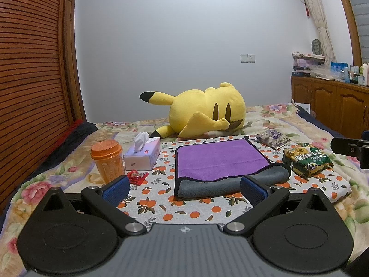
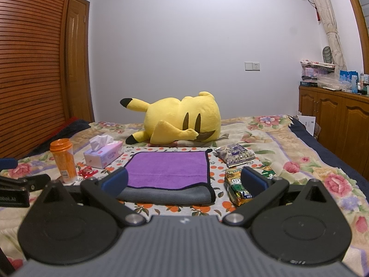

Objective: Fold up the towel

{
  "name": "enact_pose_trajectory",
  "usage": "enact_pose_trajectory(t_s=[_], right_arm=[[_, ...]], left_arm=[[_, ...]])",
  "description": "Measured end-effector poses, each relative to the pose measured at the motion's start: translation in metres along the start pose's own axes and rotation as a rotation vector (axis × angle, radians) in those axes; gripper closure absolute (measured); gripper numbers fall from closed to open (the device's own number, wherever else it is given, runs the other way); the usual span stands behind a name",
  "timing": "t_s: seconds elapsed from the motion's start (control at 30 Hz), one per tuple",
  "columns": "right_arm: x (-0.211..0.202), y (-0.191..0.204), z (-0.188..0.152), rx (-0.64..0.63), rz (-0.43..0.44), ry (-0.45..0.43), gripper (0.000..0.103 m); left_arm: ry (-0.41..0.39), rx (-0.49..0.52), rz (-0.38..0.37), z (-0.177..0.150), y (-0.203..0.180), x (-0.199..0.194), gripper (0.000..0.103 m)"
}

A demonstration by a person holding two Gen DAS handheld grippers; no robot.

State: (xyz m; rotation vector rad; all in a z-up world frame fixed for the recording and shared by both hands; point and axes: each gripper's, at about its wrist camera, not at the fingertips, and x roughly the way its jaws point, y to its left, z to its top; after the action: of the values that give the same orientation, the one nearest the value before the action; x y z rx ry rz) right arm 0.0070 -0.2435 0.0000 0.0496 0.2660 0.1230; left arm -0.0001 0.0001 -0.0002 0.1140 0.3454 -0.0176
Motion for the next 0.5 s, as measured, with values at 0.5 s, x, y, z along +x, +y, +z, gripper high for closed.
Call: enact_pose_trajectory(t_s=[0.5], right_arm=[[0.016, 0.009, 0.0, -0.004, -0.005, 0.065, 0.0]], left_arm=[[0.062, 0.021, -0.006, 0.001, -0.001, 0.012, 0.0]])
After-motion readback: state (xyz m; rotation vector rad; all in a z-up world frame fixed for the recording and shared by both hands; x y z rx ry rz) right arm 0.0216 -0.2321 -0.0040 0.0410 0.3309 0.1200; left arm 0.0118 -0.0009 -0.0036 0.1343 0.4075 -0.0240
